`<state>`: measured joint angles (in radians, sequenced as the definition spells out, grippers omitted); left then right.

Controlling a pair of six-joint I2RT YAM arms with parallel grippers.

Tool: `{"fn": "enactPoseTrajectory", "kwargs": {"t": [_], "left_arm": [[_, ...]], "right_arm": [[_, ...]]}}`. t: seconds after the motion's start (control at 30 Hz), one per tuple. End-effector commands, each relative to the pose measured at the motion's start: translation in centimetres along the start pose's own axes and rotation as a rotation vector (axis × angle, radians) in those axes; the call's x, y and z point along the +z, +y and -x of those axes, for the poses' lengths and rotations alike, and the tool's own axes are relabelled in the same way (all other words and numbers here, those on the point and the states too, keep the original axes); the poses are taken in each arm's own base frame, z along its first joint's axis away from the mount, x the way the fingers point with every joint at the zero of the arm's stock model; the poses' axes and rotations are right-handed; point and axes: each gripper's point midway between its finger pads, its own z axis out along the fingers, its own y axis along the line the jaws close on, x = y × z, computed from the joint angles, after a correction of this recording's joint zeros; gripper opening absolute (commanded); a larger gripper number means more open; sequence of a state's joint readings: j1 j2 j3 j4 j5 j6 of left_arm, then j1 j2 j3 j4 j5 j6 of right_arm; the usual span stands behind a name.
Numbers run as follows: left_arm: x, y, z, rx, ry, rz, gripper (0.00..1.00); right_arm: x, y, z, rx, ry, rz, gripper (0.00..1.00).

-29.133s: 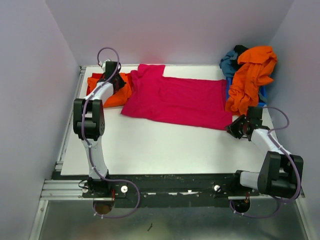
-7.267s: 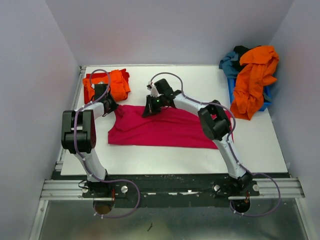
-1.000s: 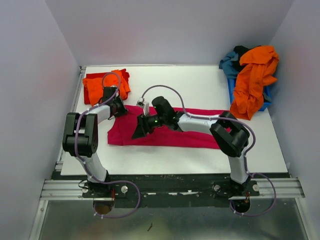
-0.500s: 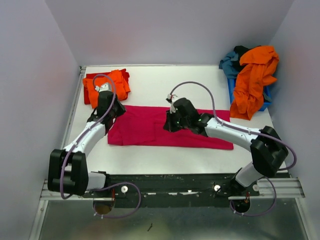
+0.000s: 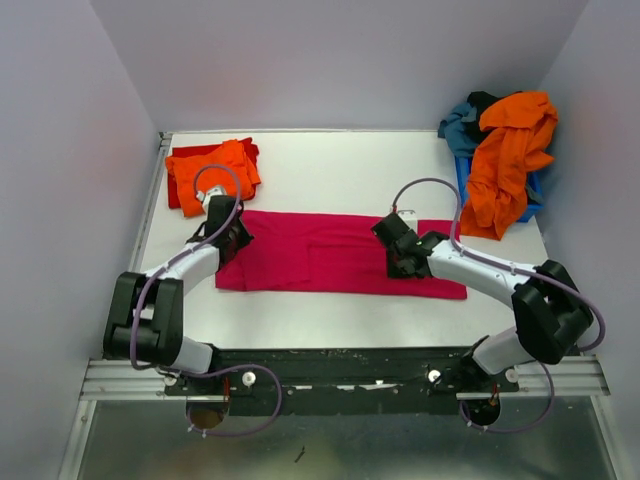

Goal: Fold and stack the t-shirts

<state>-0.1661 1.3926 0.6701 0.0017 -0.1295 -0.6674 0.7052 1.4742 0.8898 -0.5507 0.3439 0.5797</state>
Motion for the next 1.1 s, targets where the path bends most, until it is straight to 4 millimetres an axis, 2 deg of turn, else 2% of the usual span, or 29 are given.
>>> {"fn": "enactPoseTrajectory", "kwargs": {"t": [0.0, 0.13, 0.23, 0.4, 0.5, 0.6, 0.7, 0.87, 1.07], "left_arm": [[1.9, -0.2, 0.0, 0.0, 0.048, 0.052, 0.0], [3.4, -0.1, -0.2, 0.024, 0.089, 0.101, 0.0], [4.2, 0.0, -0.5, 0.049, 0.118, 0.132, 0.0], [5.6, -0.2, -1.8, 0.106, 0.2, 0.153, 0.0], [6.4, -0.1, -2.9, 0.134, 0.249, 0.169, 0.0], [6.3, -1.0, -3.6, 0.197, 0.261, 0.17, 0.0], [6.6, -2.9, -4.2, 0.246, 0.277, 0.138, 0.0], [8.1, -7.2, -5.4, 0.342, 0.309, 0.09, 0.0], [10.1, -13.0, -6.6, 0.396, 0.299, 0.008, 0.0]], "right_arm": [[1.1, -4.3, -1.8, 0.088, 0.061, -0.203, 0.01], [1.6, -5.0, -2.0, 0.136, 0.086, -0.196, 0.01], [1.8, -4.2, -2.8, 0.149, 0.131, -0.157, 0.01], [2.3, -1.1, -5.3, 0.219, 0.227, -0.032, 0.01], [2.8, -1.0, -6.5, 0.209, 0.27, -0.051, 0.01], [2.7, -0.6, -7.7, 0.186, 0.288, -0.06, 0.01], [2.2, 1.1, -9.1, 0.166, 0.313, -0.014, 0.01], [1.2, 4.8, -10.9, 0.1, 0.348, 0.048, 0.01], [-0.4, 8.5, -11.1, 0.065, 0.344, 0.135, 0.01]]}}
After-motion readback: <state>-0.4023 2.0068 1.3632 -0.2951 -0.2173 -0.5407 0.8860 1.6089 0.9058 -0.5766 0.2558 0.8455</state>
